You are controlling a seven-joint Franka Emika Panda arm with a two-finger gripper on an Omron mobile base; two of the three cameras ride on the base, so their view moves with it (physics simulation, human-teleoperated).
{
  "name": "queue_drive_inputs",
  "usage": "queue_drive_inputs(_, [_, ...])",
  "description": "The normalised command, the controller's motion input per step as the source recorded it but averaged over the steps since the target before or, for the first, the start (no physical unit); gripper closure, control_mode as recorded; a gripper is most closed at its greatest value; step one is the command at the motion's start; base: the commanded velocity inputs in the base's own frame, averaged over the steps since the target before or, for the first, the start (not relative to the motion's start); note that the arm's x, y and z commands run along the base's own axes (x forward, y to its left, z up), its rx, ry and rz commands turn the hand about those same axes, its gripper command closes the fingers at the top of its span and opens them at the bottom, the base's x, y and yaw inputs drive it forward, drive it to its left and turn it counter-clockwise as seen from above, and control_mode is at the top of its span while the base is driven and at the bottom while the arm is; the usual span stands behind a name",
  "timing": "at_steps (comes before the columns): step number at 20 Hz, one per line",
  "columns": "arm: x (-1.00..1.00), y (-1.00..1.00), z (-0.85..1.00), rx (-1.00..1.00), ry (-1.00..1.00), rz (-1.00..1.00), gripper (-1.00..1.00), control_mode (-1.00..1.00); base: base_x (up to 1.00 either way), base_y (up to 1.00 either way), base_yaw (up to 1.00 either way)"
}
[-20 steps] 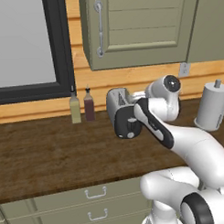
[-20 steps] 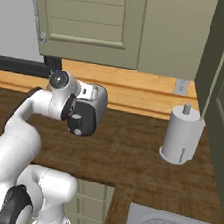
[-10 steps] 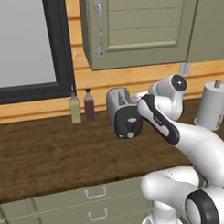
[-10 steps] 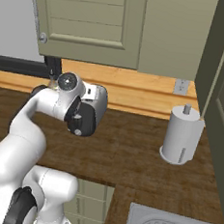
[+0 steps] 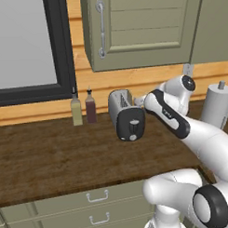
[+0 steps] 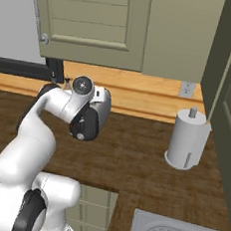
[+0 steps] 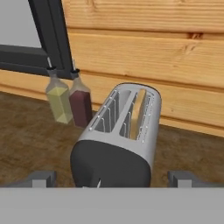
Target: Start the toaster. Once the lever pops up, take the bread to the plate on the dining counter.
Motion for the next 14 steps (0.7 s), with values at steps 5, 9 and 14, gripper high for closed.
queue_drive_inputs(5, [0.2,0.0,-0.14,0.0,0.0,0.04,-1.0,-1.0,0.0,0.0,0.0])
queue_drive_inputs(9, [0.3,0.08,-0.15,0.0,0.02,0.0,-1.0,-1.0,0.0,0.0,0.0])
queue_drive_inputs(14, [0.27,0.14,-0.19,0.0,0.03,0.0,-1.0,-1.0,0.0,0.0,0.0])
